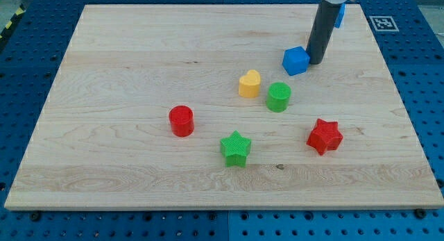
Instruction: Point your arm to the blue cube
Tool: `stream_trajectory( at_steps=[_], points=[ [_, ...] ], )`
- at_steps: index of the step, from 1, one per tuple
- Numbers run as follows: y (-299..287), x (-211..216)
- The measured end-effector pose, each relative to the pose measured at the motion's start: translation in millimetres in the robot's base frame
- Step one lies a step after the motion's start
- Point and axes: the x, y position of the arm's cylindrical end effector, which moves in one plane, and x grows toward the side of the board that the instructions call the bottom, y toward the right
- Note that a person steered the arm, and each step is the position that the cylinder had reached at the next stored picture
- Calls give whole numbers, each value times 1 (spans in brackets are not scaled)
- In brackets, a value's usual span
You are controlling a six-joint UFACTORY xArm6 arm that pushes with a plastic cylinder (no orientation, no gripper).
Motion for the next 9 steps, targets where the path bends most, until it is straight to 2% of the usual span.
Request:
stream_trajectory(
  at_steps=[3, 5, 9],
  points=[
    [2, 10],
    [38, 39],
    [22, 32]
  ],
)
